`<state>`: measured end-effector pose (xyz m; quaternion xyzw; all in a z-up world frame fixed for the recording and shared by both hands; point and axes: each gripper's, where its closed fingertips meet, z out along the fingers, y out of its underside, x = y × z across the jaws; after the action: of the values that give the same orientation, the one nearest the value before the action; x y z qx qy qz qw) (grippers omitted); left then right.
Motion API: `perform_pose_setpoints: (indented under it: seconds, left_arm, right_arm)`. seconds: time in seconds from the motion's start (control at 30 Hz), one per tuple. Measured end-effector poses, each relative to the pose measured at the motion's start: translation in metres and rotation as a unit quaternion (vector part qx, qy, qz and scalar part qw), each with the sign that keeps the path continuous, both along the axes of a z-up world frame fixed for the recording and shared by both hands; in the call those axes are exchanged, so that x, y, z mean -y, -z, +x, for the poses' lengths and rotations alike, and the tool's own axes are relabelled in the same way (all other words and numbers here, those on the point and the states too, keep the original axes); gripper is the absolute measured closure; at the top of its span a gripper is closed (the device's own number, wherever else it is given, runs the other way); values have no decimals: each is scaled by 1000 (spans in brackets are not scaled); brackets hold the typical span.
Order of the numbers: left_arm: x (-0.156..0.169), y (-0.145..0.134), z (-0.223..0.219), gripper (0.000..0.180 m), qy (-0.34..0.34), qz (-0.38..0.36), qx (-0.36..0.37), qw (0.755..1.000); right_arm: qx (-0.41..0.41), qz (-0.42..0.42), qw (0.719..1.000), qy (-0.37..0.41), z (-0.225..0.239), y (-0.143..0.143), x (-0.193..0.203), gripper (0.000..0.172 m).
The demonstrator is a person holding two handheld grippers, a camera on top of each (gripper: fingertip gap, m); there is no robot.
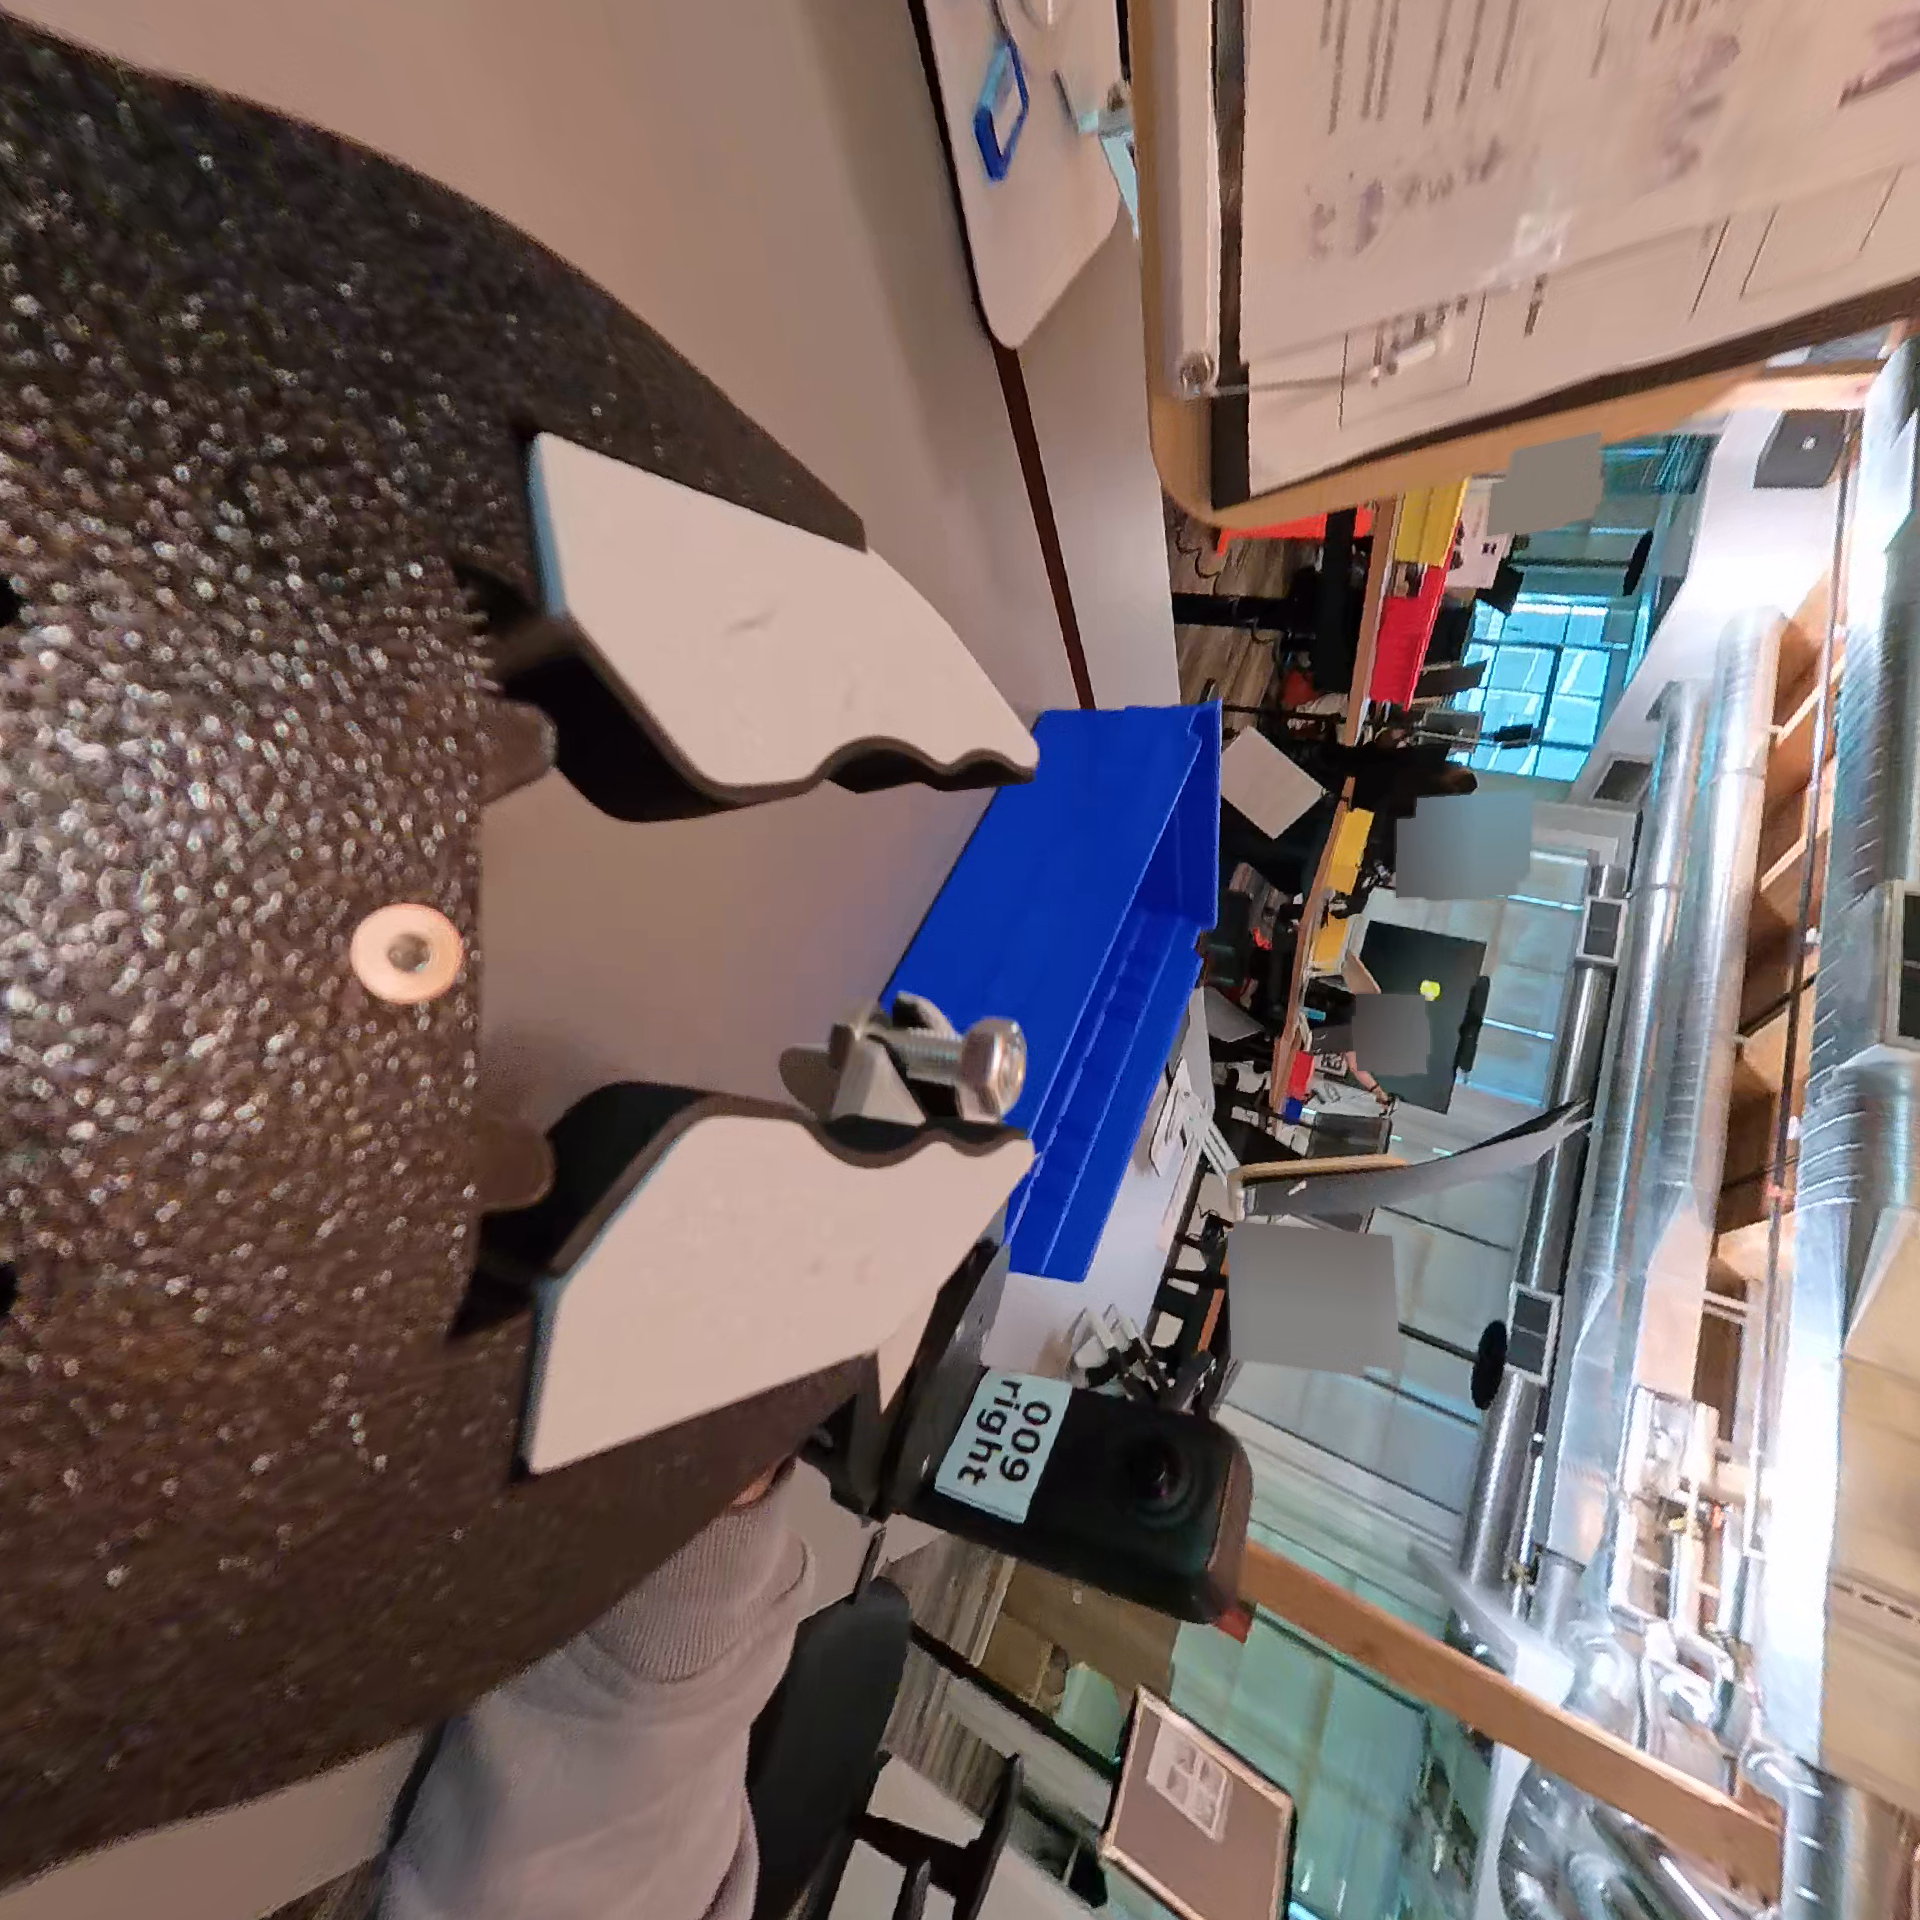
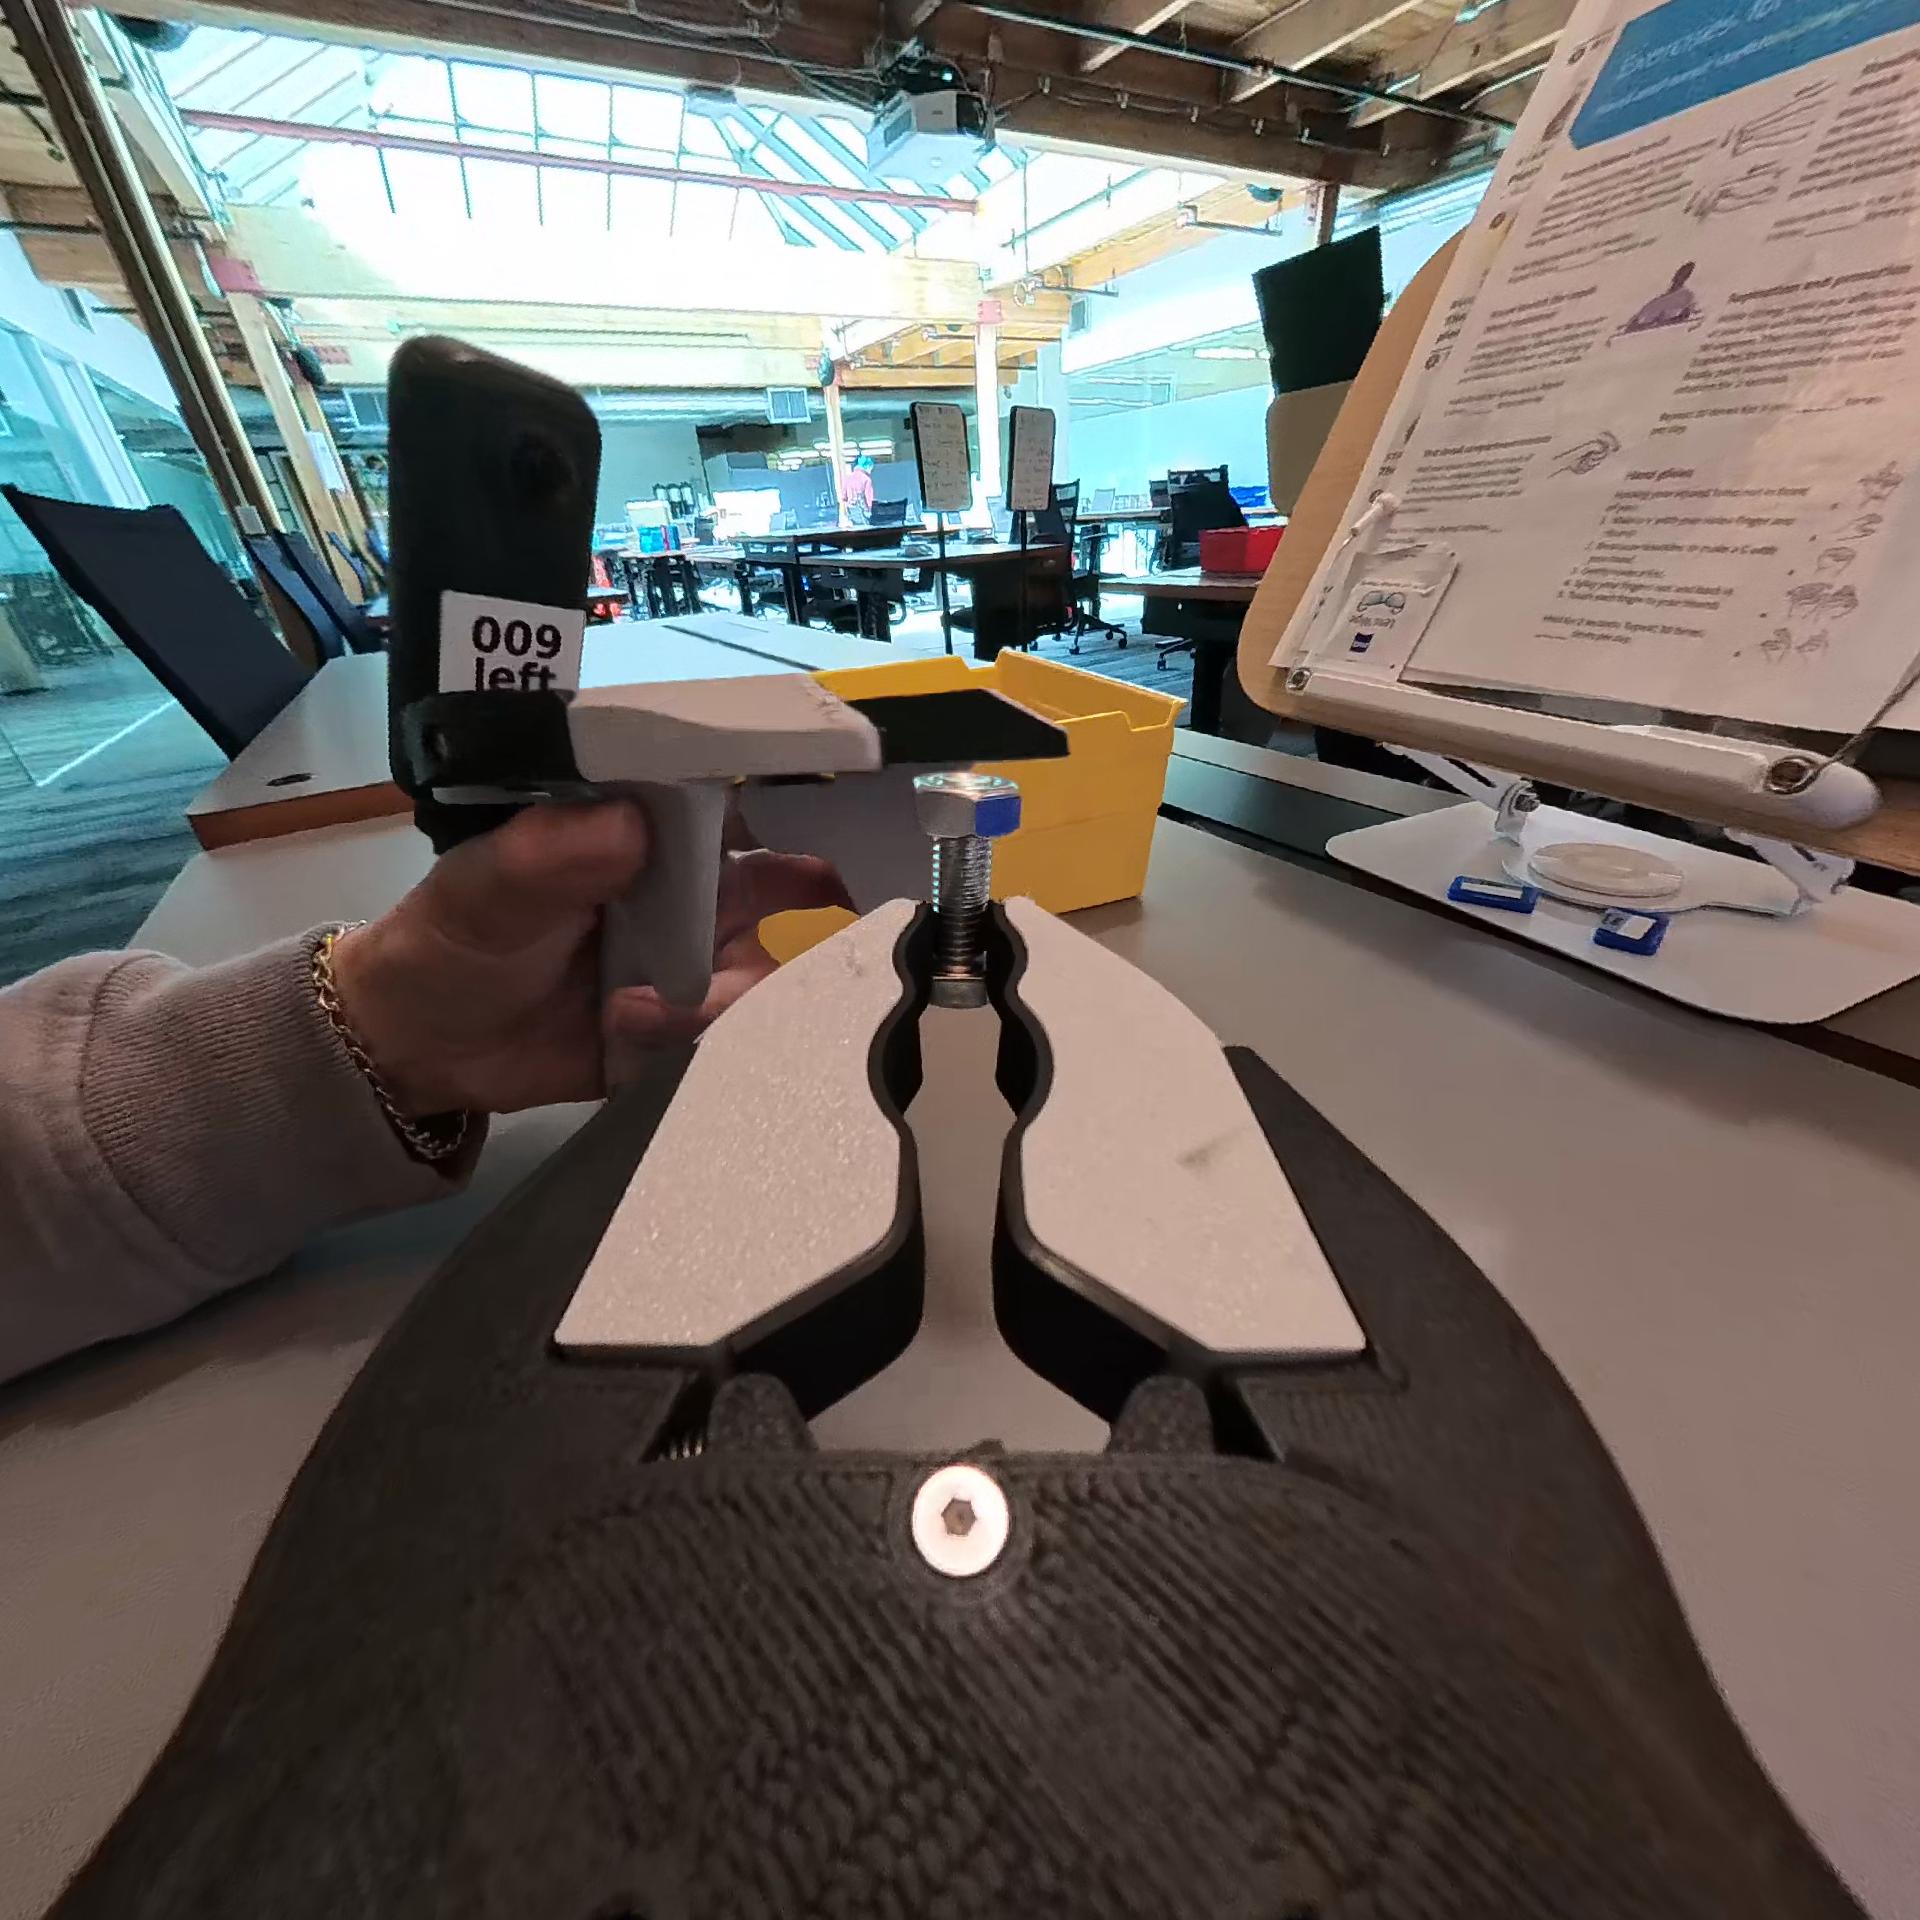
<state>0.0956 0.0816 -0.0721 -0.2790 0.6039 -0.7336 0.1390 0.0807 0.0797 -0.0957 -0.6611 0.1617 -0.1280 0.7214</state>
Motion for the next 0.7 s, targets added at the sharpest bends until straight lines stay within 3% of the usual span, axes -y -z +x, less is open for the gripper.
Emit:
perform_pose_setpoints:
  seconds: [0.13,0.27,0.33,0.47,0.7]
  left_arm:
    - [8,9,3,122,-8,20,-6,1000]
    - [-2,12,8,116,-21,29,-15,999]
    - [-14,12,14,124,-52,30,-14,998]
    - [-26,4,15,125,-61,2,-12,998]
    - [3,9,5,120,-18,21,-6,1000]
  right_arm:
    - [5,-7,1000,-4,-3,1,-3,163]
    - [-4,-9,1000,9,3,3,1,163]
    - [-13,7,1000,7,5,1,4,163]
    - [-14,15,1000,9,6,-3,6,163]
    - [-15,7,1000,-2,1,-1,-1,163]
